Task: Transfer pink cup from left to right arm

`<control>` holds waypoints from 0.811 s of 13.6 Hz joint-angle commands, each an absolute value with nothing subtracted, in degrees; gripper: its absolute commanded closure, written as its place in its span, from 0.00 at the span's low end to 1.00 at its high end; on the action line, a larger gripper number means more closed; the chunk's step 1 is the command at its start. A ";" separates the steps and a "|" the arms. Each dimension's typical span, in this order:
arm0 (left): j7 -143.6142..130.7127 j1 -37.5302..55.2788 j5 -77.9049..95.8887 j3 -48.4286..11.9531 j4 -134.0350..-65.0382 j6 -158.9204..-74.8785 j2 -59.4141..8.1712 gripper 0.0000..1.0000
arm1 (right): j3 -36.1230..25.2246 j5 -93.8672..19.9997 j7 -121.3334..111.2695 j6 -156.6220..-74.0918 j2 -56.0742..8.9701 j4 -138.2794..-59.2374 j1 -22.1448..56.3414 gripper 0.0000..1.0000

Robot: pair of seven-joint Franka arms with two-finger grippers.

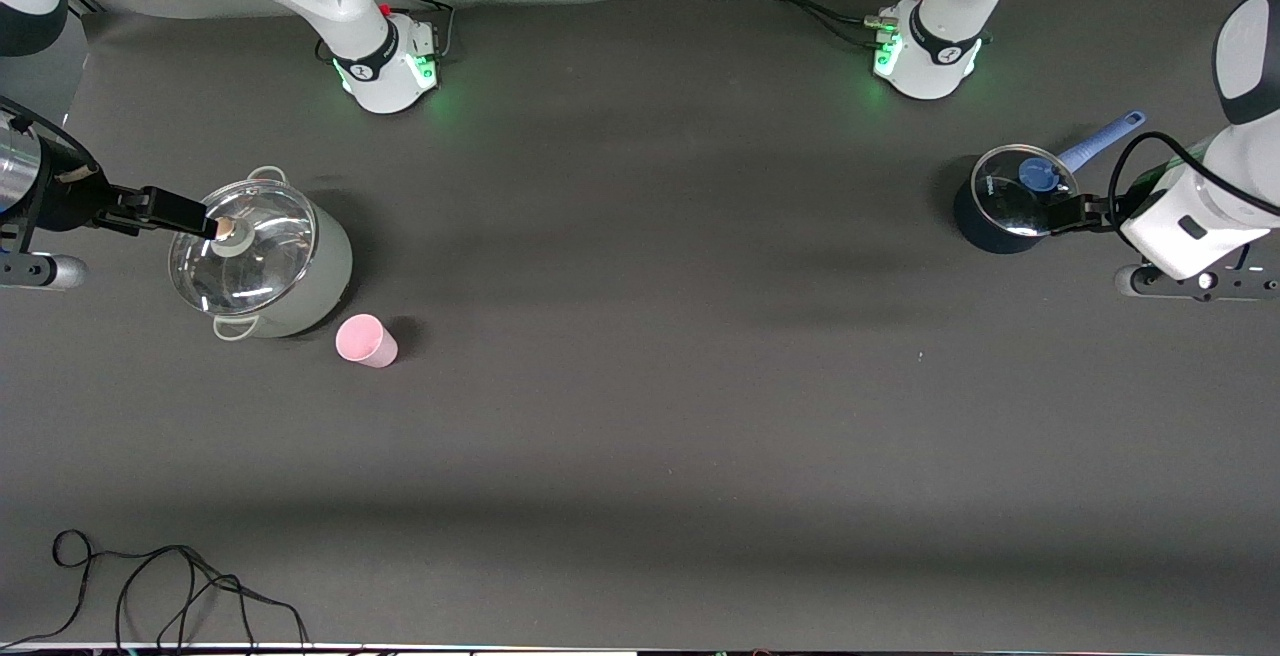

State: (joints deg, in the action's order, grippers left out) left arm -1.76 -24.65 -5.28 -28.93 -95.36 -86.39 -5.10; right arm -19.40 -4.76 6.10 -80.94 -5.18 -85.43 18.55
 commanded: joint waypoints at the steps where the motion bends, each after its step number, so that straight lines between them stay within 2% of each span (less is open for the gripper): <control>1: -3.08 -24.61 -4.66 -29.35 -95.62 -89.89 -4.22 0.00 | -19.69 -3.87 6.86 -79.98 -5.98 -83.67 18.72 0.00; 3: -3.08 -24.35 -4.66 -29.53 -97.46 -93.07 -2.20 0.00 | -19.60 -3.96 6.86 -79.98 -5.89 -83.76 18.72 0.00; 6: -1.76 -22.25 -4.31 -27.26 -97.21 -92.55 -1.67 0.00 | -18.73 -4.22 6.68 -79.98 -5.54 -83.94 16.54 0.00; 9: 0.87 -6.20 -2.47 -9.37 -96.86 -91.93 -0.53 0.00 | -8.29 -4.04 6.68 -80.15 -4.75 -84.20 6.53 0.00; 11: 1.14 2.68 -2.29 -0.57 -96.77 -92.11 -0.35 0.00 | -6.86 -3.96 6.50 -81.03 -3.53 -85.51 4.84 0.00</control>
